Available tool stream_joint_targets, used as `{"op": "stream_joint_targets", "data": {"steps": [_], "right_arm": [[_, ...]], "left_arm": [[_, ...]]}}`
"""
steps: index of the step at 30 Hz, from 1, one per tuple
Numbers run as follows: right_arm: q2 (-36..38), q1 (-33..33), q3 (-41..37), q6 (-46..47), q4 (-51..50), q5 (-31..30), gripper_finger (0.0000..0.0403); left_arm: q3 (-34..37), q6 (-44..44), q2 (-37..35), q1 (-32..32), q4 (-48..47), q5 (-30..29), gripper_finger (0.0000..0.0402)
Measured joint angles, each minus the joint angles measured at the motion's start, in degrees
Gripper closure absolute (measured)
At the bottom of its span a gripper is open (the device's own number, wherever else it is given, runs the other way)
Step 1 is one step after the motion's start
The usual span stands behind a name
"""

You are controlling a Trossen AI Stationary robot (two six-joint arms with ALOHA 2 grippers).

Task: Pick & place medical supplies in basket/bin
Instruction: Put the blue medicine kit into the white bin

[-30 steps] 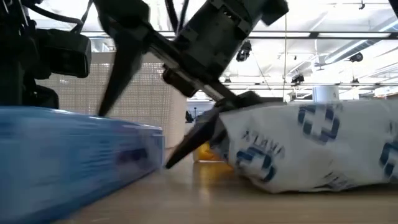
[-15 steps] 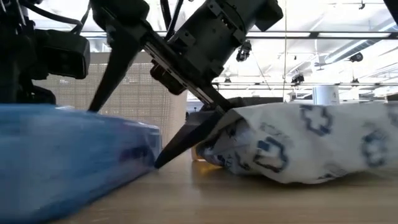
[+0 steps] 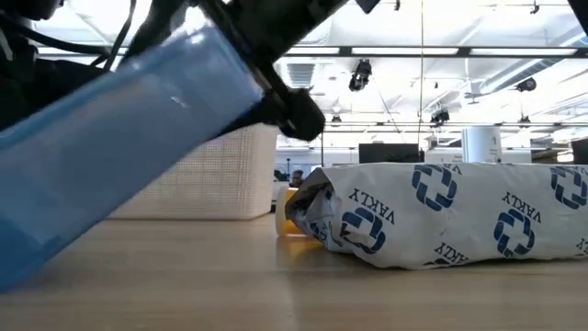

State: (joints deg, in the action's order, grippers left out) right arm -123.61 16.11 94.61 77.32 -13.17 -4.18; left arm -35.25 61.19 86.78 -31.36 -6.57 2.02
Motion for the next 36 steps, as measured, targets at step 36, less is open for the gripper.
{"op": "stream_joint_targets", "data": {"steps": [36], "right_arm": [[1.95,0.12,-0.36,-5.22,-4.85,2.66,0.0214]], "left_arm": [[-0.05,0.23,-7.77,-0.88,-1.45,-12.16,0.0185]]}}
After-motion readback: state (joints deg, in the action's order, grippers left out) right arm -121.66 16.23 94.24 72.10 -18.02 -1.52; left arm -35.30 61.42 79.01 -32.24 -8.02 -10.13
